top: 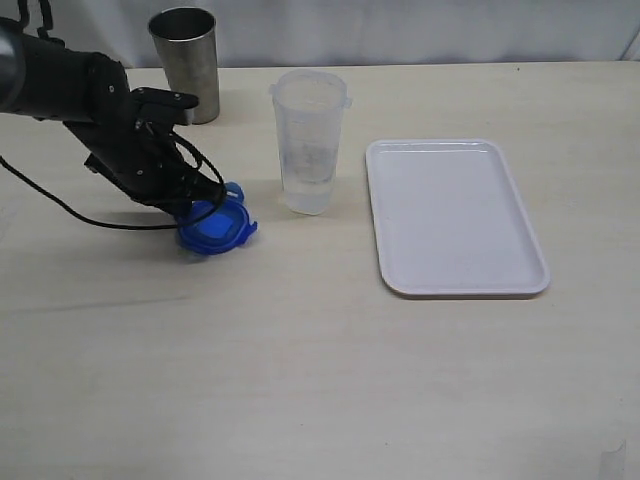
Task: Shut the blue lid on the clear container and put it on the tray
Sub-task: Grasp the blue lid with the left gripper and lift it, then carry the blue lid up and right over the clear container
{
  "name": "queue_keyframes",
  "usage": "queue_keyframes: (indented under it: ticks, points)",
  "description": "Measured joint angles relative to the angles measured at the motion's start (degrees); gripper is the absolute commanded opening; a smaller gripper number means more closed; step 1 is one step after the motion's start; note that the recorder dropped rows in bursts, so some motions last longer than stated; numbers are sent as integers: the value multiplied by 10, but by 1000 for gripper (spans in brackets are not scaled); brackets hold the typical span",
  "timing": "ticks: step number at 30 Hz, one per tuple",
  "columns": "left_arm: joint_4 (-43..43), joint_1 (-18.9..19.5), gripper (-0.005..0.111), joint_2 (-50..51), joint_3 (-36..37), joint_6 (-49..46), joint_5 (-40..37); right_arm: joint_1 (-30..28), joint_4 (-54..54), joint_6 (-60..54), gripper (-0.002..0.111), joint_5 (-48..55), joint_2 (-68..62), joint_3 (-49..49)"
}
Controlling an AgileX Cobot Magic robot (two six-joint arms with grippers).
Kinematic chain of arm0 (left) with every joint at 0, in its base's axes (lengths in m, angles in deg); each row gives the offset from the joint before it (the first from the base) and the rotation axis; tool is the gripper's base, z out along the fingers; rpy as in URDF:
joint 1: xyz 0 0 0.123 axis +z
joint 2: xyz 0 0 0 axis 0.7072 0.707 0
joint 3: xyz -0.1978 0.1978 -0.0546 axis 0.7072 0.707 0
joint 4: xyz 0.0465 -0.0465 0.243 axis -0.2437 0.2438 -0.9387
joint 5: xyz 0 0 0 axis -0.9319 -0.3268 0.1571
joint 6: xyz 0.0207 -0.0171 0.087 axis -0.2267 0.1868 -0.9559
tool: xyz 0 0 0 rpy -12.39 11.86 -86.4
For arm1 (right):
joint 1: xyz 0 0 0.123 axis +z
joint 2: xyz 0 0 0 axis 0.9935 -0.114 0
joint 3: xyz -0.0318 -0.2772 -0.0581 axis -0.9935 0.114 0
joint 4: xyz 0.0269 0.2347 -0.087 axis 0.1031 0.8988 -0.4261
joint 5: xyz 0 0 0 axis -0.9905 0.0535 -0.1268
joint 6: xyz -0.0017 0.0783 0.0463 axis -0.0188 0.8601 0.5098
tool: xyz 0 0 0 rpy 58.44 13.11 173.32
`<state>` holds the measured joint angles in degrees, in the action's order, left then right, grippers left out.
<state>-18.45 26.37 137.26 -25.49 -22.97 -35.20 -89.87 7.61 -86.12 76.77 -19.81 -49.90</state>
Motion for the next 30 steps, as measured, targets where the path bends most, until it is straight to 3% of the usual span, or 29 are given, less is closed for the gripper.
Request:
queue_keyframes:
  ticks: [15, 30]
  points:
    - [-35, 0, 0, -127, 0, -44, 21, 0, 0, 0, 4, 0, 0, 0]
    - [-36, -8, 0, -190, -13, -244, 46, 0, 0, 0, 4, 0, 0, 0]
